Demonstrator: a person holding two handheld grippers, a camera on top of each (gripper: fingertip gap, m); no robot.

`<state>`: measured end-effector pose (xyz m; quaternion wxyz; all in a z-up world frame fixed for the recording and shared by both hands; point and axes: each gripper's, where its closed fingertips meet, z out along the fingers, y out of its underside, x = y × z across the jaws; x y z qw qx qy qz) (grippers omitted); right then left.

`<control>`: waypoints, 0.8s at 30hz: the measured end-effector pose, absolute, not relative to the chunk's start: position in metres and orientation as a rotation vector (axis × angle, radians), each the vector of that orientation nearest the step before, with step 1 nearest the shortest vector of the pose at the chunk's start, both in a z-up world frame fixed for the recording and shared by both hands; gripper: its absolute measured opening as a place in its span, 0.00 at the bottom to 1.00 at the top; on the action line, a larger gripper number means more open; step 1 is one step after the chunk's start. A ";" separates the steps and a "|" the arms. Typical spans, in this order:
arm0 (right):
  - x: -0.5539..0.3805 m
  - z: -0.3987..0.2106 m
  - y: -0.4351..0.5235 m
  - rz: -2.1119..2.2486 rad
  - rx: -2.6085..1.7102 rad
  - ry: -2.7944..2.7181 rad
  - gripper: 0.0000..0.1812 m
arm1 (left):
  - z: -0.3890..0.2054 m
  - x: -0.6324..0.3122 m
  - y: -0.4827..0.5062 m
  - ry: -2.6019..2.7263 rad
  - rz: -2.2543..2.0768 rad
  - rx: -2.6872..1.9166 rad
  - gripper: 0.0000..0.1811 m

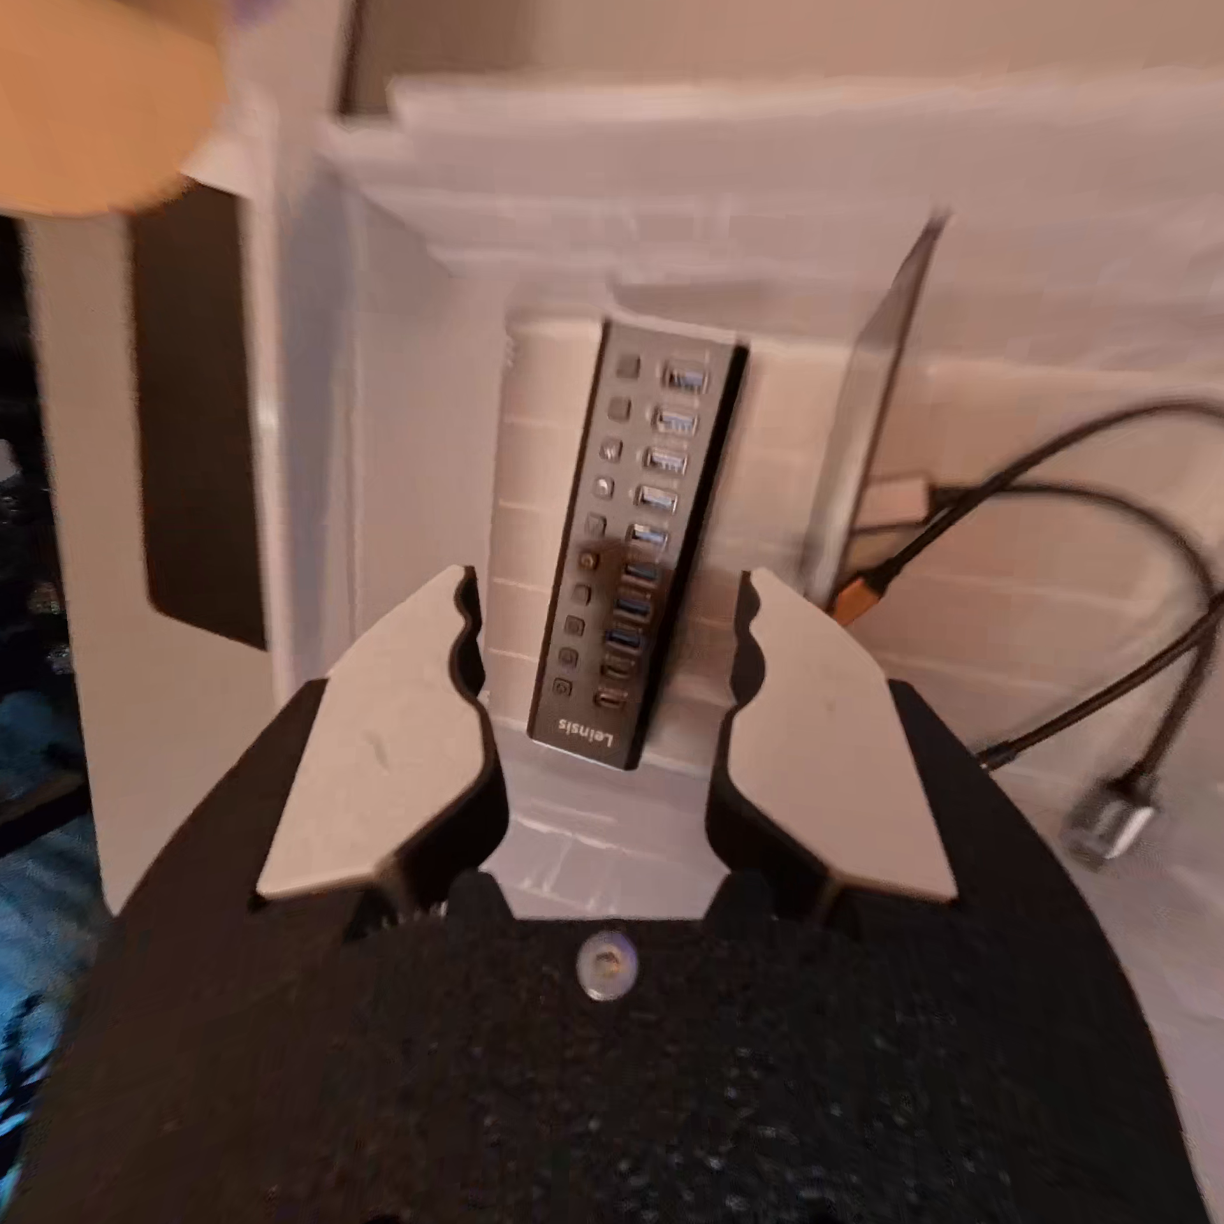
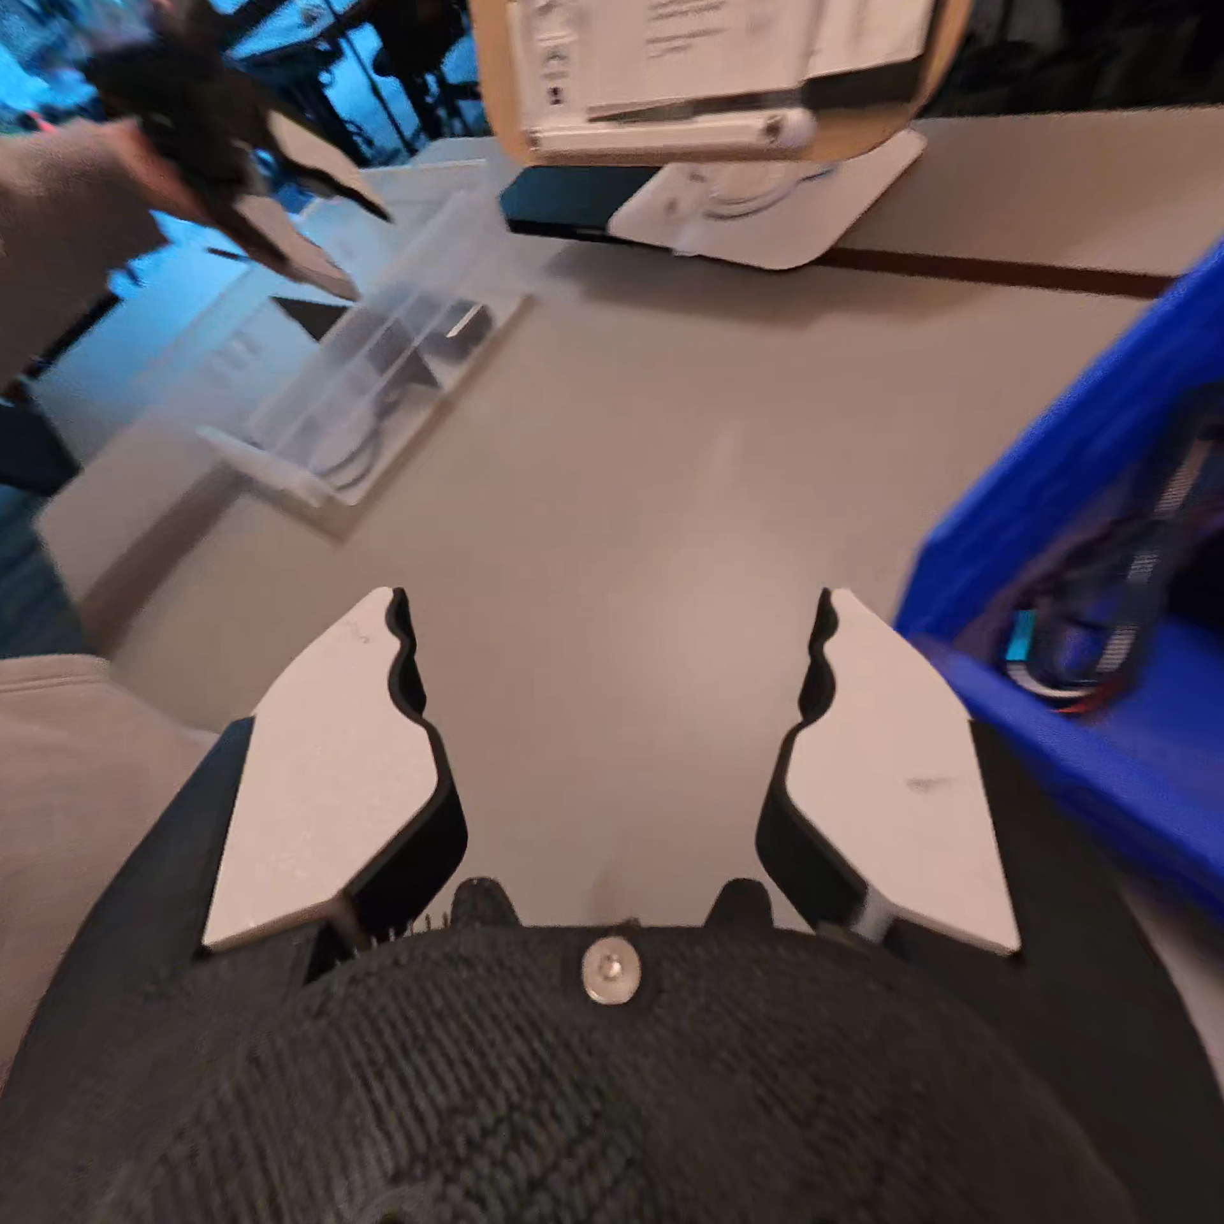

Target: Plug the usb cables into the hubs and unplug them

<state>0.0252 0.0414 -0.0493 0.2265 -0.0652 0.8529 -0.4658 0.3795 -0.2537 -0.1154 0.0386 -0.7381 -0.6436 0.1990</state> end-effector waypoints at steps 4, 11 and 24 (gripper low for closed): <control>0.074 -0.068 0.059 -1.184 -0.190 2.238 0.58 | -0.163 0.392 -0.267 -1.920 0.357 -2.532 0.40; 0.108 -0.077 0.064 -1.136 -0.197 2.154 0.57 | -0.188 0.406 -0.270 -1.919 -0.024 -2.583 0.32; 0.140 -0.056 0.027 -1.165 -0.275 2.067 0.55 | -0.093 0.396 -0.274 -2.060 0.831 -2.779 0.32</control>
